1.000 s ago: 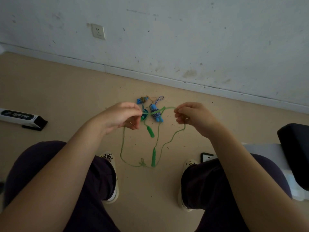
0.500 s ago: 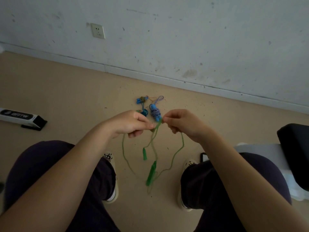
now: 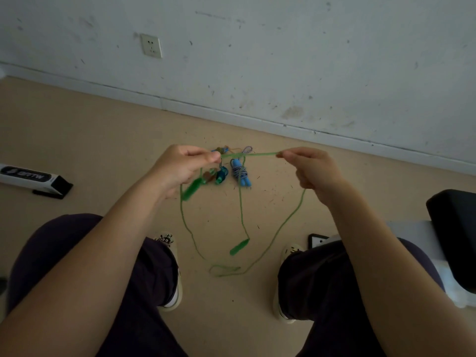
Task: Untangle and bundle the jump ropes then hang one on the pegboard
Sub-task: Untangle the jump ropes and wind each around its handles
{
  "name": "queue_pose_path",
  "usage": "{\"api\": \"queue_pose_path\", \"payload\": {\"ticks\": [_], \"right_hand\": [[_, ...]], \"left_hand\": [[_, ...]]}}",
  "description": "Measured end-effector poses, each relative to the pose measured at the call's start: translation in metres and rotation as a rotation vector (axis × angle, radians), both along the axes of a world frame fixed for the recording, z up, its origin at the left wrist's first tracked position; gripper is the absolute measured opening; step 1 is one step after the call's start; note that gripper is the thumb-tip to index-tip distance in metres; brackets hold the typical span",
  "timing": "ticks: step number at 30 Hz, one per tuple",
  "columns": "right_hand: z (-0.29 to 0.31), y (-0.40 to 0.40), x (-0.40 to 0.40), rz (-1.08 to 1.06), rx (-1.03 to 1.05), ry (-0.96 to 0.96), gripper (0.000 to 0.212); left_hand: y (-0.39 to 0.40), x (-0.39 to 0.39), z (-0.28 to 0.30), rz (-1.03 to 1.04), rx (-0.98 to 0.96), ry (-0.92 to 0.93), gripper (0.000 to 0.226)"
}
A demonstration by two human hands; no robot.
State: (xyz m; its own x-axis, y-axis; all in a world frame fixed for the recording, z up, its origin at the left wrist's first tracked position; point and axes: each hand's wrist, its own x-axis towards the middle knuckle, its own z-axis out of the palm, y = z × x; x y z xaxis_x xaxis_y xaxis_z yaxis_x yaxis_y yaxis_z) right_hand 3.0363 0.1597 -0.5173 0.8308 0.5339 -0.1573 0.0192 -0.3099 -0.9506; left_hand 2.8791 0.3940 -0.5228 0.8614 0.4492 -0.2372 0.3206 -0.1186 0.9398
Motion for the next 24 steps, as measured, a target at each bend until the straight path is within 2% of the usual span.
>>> {"api": "queue_pose_path", "payload": {"ticks": [1, 3, 6, 10, 13, 16, 19, 22, 24], "right_hand": [[-0.002, -0.003, 0.002, 0.034, 0.008, 0.008, 0.016], [-0.006, -0.004, 0.000, 0.230, -0.039, 0.063, 0.017], [-0.009, 0.008, -0.017, 0.457, -0.074, 0.289, 0.017], [-0.018, 0.026, -0.037, 0.398, 0.000, 0.454, 0.030], [-0.023, 0.032, -0.043, 0.292, 0.083, 0.464, 0.037], [-0.023, 0.032, -0.040, 0.245, 0.052, 0.374, 0.034], [-0.019, 0.027, -0.028, 0.242, -0.125, 0.150, 0.019], [-0.010, 0.015, -0.011, 0.043, -0.197, -0.081, 0.009], [-0.007, 0.009, -0.003, -0.086, -0.124, -0.062, 0.018]], "left_hand": [[0.000, -0.002, 0.001, -0.012, 0.016, 0.003, 0.023], [-0.005, -0.002, 0.000, -0.099, -0.005, -0.004, 0.019], [-0.020, 0.001, -0.003, -0.236, -0.133, -0.025, 0.012], [-0.030, 0.004, -0.007, -0.375, -0.234, -0.037, 0.016], [-0.027, 0.006, -0.008, -0.304, -0.162, -0.014, 0.023], [-0.023, 0.007, -0.010, -0.184, -0.083, 0.023, 0.028], [-0.012, 0.004, -0.007, -0.069, -0.011, 0.068, 0.027], [0.002, -0.001, 0.001, -0.059, -0.023, 0.058, 0.028], [0.004, -0.001, 0.002, -0.055, -0.025, 0.043, 0.027]]}}
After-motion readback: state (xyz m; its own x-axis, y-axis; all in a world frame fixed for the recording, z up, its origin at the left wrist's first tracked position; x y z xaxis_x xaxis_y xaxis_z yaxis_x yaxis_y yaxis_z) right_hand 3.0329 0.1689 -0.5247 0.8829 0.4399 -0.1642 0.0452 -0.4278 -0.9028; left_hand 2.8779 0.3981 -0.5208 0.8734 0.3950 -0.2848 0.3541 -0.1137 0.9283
